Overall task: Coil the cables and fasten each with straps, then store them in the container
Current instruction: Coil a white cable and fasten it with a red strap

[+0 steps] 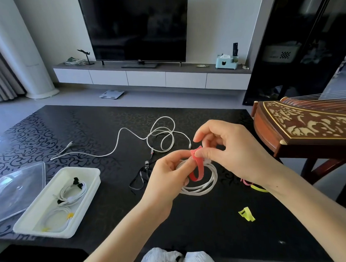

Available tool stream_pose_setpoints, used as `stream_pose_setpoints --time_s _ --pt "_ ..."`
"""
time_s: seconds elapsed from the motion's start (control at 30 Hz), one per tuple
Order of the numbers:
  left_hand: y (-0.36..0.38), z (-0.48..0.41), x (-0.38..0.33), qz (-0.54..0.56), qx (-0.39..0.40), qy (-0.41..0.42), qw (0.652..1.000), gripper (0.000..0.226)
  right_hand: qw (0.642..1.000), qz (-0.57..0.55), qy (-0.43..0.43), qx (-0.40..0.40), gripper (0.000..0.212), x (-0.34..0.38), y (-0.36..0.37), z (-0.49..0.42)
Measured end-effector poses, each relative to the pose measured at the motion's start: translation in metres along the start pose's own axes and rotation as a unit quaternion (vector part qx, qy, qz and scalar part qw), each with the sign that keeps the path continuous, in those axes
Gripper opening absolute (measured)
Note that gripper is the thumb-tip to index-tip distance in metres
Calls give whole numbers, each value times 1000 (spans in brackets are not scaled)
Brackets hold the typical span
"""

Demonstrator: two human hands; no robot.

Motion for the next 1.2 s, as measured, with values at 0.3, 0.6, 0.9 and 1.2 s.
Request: stream_pose_setpoints --time_s 0.3,0.6,0.9,1.2 --pt "-6 1 -4 41 -17 13 999 16 998 31 -35 -32 11 0 6 -5" --pt "-5 2 -4 32 -33 39 998 11 996 -25 44 -69 21 2 16 0" --pt "-6 -1 -6 49 -87 42 994 15 961 -189 128 -158 17 8 28 0" --pt "-11 -3 -8 37 -66 89 993 15 971 -168 123 -115 18 9 29 -2"
Point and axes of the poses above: each hand's wrist, its own z-axis away from the middle knuckle, its own y-axis out of the palm, x = y × z, the point moved 2 cm from there along -z, towards the middle knuckle, and after that the axes turned 11 degrees about -x, right-handed, at the moved point
